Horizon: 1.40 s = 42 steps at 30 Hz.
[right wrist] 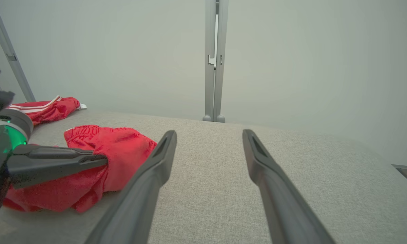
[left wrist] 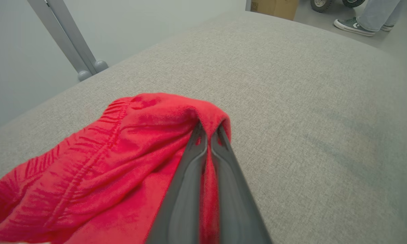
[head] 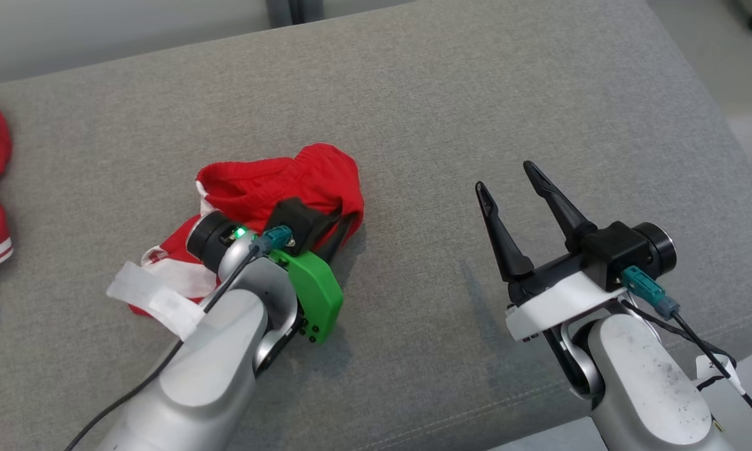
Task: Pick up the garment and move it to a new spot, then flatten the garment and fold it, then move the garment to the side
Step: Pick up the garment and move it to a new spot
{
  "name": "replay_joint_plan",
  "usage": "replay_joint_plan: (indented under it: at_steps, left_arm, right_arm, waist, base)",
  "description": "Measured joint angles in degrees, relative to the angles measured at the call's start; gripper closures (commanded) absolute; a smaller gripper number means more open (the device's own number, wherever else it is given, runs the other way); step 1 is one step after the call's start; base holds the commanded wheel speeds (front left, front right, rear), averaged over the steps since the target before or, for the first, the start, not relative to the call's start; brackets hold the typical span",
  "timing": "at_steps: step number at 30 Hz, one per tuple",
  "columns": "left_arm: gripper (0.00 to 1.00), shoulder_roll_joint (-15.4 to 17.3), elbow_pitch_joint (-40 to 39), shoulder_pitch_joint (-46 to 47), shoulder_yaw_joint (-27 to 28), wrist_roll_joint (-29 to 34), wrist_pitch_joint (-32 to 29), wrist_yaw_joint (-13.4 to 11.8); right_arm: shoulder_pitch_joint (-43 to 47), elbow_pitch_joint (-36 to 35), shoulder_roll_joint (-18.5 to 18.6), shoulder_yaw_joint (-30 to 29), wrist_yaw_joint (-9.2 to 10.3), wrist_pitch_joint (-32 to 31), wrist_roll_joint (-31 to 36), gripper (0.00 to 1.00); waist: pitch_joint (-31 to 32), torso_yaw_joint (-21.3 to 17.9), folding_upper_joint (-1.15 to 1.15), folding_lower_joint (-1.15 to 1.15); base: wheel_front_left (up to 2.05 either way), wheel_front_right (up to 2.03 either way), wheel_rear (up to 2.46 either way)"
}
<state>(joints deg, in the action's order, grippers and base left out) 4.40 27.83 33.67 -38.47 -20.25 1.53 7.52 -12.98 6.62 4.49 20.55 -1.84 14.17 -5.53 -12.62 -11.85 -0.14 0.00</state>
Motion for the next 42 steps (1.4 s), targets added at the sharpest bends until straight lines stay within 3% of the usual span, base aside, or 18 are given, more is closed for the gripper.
replay_joint_plan:
  at_steps: [10,11,12,14,25,33,42]
  left_arm:
    - [1.0,-1.43,3.48,-3.67,-8.02,-0.86,1.49,0.0]
    - [0.91,-1.6,3.55,-3.77,-8.78,-1.04,1.57,0.0]
    - [0.57,-1.68,3.64,-3.78,-9.51,-1.26,1.76,0.0]
    - [0.0,-1.67,4.02,-3.8,-11.01,-1.8,1.81,0.0]
    - [0.0,-1.67,0.71,-4.03,-13.83,-5.7,7.19,0.0]
    - [0.0,-1.68,-3.31,-6.16,-8.95,-8.51,11.72,-0.23]
    - [0.0,-1.51,-5.06,-11.58,-3.22,-10.09,12.41,-5.75]
  right_arm:
    - [-0.08,0.59,-0.46,-1.3,0.98,0.07,-0.6,0.0]
    - [-0.08,0.51,-0.43,-1.64,1.01,0.23,-0.6,0.0]
    - [-0.1,0.42,-0.38,-1.88,1.01,0.36,-0.6,0.0]
    - [-0.31,0.16,-0.38,-2.23,1.32,0.42,-0.59,0.0]
    - [-0.58,-1.88,1.16,-3.78,1.47,0.42,-0.56,0.0]
    - [-0.59,-1.69,1.01,-1.52,-0.59,0.42,-0.59,0.0]
    - [-0.66,1.6,1.03,3.57,-3.41,-0.29,-0.78,0.0]
  waist:
    - [-0.96,-4.93,0.0,0.0]
    - [-0.98,-5.15,0.0,0.0]
    - [-1.0,-5.27,0.0,0.0]
    - [-0.99,-5.26,0.0,0.0]
    - [-0.3,-1.81,0.0,0.0]
    - [0.92,3.06,0.0,0.0]
    - [3.0,9.55,0.0,0.0]
  base:
    - [0.0,0.0,0.0]
    - [0.0,0.0,0.0]
    - [0.0,0.0,0.0]
    - [0.0,0.0,0.0]
    - [0.0,0.0,0.0]
    - [0.0,0.0,0.0]
    - [0.0,0.0,0.0]
